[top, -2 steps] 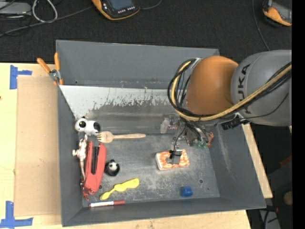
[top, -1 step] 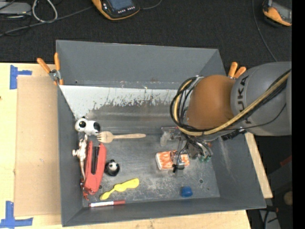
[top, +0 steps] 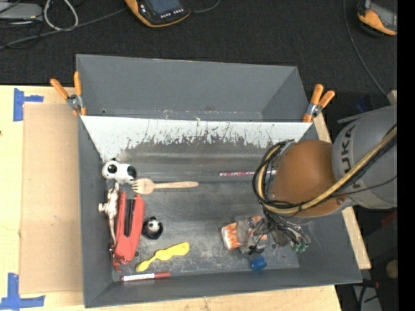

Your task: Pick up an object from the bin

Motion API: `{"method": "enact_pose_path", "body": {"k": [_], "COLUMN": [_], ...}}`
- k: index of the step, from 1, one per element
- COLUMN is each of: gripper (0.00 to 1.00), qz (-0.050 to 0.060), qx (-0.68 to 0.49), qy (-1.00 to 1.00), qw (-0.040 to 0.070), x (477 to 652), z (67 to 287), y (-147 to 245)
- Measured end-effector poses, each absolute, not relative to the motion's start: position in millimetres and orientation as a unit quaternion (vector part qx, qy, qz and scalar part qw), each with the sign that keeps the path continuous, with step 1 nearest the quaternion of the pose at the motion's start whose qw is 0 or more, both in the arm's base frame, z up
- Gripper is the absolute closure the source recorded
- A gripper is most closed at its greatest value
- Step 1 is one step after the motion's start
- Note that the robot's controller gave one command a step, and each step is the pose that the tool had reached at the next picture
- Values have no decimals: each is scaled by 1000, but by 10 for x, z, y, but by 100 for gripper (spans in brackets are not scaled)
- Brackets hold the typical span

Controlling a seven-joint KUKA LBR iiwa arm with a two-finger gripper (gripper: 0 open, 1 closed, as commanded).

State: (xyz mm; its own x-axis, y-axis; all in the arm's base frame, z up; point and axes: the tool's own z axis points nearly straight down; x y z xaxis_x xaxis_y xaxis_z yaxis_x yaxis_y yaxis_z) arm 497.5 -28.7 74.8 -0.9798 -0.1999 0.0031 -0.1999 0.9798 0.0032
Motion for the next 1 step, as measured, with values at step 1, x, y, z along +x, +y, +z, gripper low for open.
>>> {"method": "enact_pose_path", "body": {"k": [1], "gripper": [0], "qz": [-1], "qx": [100], "qy": [-995], "qw": [2], "x": [4973], "z": [747], "y": [-289]}}
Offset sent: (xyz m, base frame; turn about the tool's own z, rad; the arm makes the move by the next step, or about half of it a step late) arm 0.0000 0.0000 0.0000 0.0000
